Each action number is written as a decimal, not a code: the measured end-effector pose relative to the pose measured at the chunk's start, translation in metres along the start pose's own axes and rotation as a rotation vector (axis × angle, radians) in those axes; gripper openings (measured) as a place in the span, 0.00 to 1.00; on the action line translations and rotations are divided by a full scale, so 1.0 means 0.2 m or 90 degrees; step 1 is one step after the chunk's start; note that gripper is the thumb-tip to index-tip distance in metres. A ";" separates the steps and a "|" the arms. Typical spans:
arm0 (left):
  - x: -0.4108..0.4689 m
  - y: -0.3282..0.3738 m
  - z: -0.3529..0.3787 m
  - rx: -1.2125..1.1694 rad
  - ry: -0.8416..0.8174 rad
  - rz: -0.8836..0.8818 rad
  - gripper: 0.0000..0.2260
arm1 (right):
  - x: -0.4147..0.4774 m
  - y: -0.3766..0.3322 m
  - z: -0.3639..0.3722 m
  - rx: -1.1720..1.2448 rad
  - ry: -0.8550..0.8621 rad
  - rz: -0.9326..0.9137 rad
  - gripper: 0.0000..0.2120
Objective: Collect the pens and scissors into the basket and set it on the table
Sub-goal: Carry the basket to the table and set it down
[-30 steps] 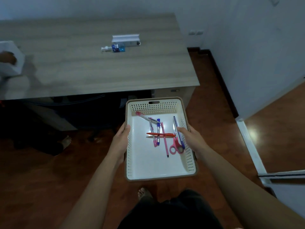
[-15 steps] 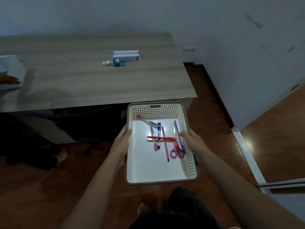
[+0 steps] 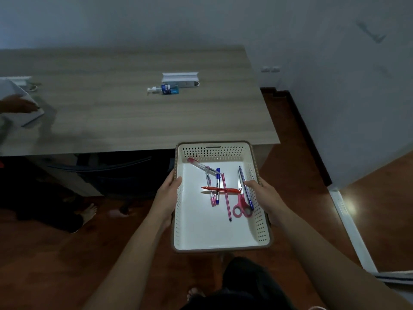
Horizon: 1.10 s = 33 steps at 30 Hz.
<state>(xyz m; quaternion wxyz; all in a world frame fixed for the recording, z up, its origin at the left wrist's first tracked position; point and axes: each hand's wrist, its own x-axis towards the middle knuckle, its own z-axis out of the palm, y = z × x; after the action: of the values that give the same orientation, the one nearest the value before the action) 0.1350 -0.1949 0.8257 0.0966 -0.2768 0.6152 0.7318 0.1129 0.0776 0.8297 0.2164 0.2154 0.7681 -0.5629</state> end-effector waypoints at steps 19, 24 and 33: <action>0.96 0.50 0.53 -0.073 0.152 0.000 0.16 | 1.09 -0.65 -0.27 0.030 -0.059 0.009 0.21; 1.21 0.66 0.59 -0.077 0.154 0.009 0.14 | 1.34 -0.85 -0.27 0.025 -0.072 0.008 0.19; 1.94 0.92 0.50 -0.041 0.153 -0.024 0.17 | 1.94 -1.18 -0.08 -0.023 -0.062 0.006 0.22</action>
<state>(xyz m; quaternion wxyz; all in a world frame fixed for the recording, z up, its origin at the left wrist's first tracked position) -0.3046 -0.2186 0.7871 0.0269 -0.3771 0.5933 0.7107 -0.3397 0.0619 0.7937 0.2600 0.1877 0.7654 -0.5579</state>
